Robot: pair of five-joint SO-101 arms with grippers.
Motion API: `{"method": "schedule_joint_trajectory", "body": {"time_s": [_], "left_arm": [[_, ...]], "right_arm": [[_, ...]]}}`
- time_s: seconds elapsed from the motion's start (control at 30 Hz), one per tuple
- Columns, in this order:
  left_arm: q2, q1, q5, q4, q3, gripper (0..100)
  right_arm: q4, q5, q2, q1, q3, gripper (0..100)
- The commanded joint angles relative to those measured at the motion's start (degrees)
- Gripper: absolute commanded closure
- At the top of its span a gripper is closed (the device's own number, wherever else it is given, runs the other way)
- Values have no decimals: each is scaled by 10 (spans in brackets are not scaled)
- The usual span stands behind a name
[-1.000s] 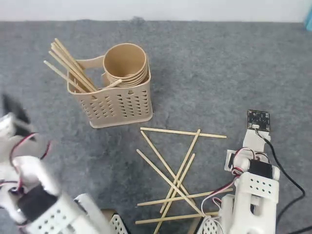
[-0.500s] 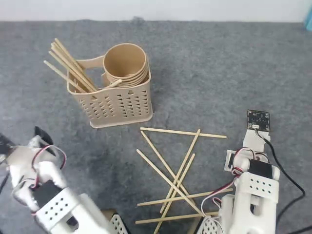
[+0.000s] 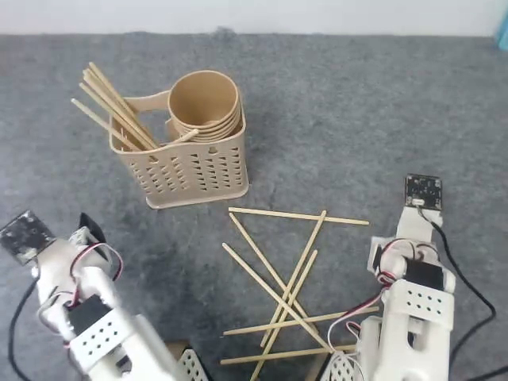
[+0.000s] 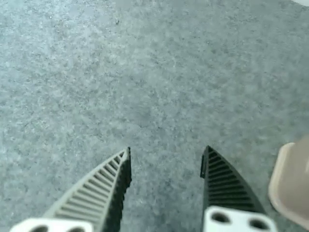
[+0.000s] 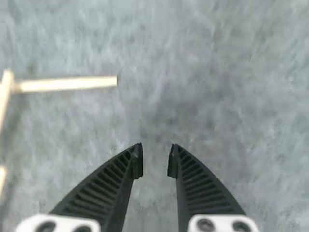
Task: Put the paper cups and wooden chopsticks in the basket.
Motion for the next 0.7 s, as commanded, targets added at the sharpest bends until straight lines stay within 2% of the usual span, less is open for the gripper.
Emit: {"method": "schedule_joint_trajectory", "body": {"time_s": [0.0, 0.1, 0.23, 0.47, 0.57, 0.67], "left_arm": [[-6, 9, -11, -14, -4, 779], [-6, 9, -11, -14, -3, 779], [-6, 10, -11, -14, -3, 779], [-6, 8, -9, -16, -3, 779], [-6, 7, -9, -16, -3, 779], [-6, 7, -9, -17, -3, 779]], "right_arm": [[-28, -16, 5, 6, -40, 885], [56, -12, 6, -11, -128, 854], [120, -90, 54, -101, -231, 796], [43, -120, 289, -282, -311, 790], [20, -198, 373, -325, -324, 790], [-9, -276, 433, -327, -322, 790]]}}
